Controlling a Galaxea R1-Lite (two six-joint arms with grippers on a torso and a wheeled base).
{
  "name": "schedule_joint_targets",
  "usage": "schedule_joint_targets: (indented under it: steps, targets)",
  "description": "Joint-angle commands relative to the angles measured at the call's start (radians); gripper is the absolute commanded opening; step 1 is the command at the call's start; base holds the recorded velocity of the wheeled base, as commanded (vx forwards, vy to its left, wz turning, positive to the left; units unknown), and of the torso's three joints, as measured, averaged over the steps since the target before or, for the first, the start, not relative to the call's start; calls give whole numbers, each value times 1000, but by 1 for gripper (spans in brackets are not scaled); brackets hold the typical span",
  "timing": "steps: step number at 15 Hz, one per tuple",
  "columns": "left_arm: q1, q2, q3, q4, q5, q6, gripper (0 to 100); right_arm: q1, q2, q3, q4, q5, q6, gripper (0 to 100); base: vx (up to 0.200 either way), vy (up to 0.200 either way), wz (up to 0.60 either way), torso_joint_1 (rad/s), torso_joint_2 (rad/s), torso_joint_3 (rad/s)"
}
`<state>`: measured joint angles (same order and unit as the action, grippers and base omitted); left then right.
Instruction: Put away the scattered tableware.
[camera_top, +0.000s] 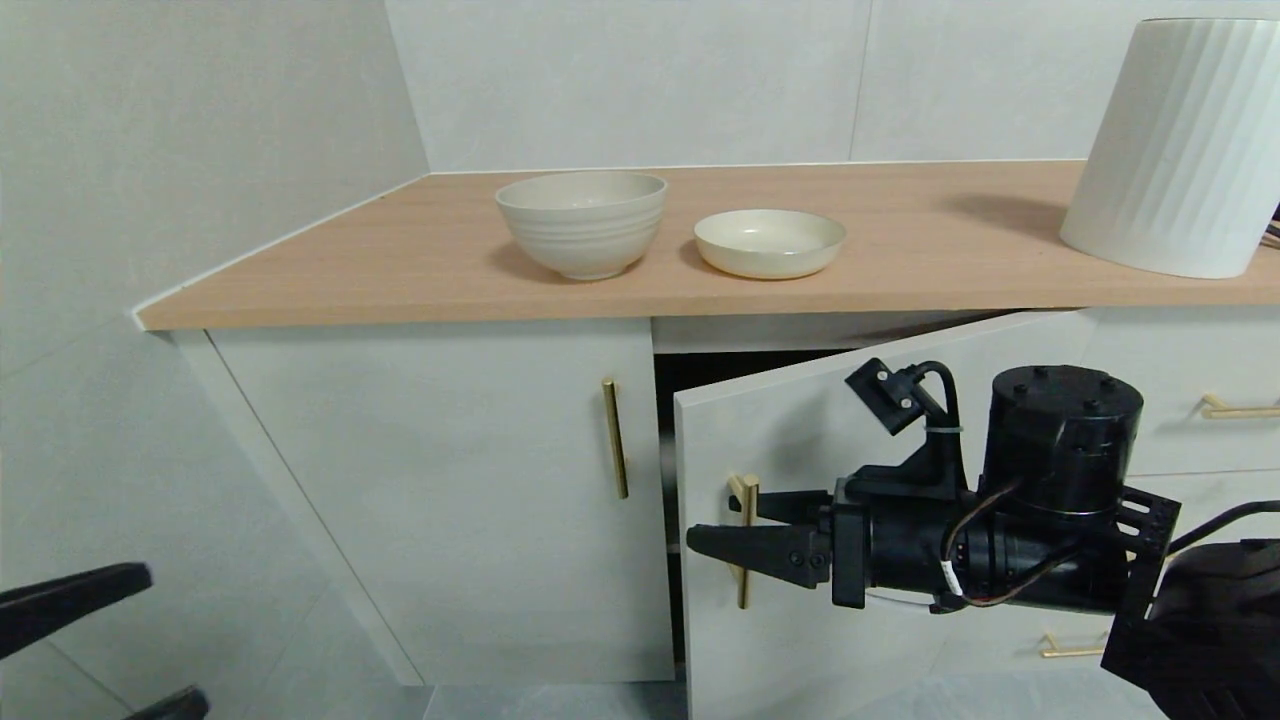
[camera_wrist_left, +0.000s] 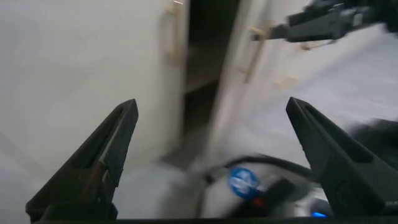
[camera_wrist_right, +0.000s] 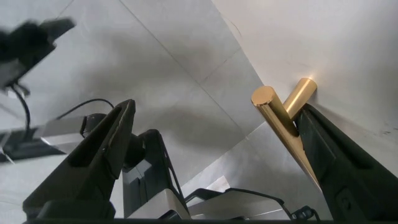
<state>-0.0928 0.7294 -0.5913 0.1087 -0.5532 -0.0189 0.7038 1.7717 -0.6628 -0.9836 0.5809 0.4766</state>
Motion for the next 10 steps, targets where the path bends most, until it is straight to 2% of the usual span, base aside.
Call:
schedule_joint_targets:
  steps: [1,2,4,6,7,8,10]
  targets:
    - [-94,344,-36,-116,-27,-92,100,0,0,0,-1,1,0,100,0,0,0,0,0,0]
    - [-96,410,-16,-182,-27,-136,100,0,2,0,-1,1,0,100,0,0,0,0,0,0]
    - [-108,556,67,-393,-27,-263,100,0,3,0,-1,1,0,100,0,0,0,0,0,0]
    - [-154,665,120,-574,-25,-371,100,0,8,0,-1,1,0,100,0,0,0,0,0,0]
    - [-180,702,145,-639,-25,-411,100,0,9,0,-1,1,0,100,0,0,0,0,0,0]
    - [-208,736,166,-686,-21,-427,100,0,9,0,-1,1,0,100,0,0,0,0,0,0]
    - [-243,794,194,-745,-7,-432,100,0,11,0,-1,1,0,100,0,0,0,0,0,0]
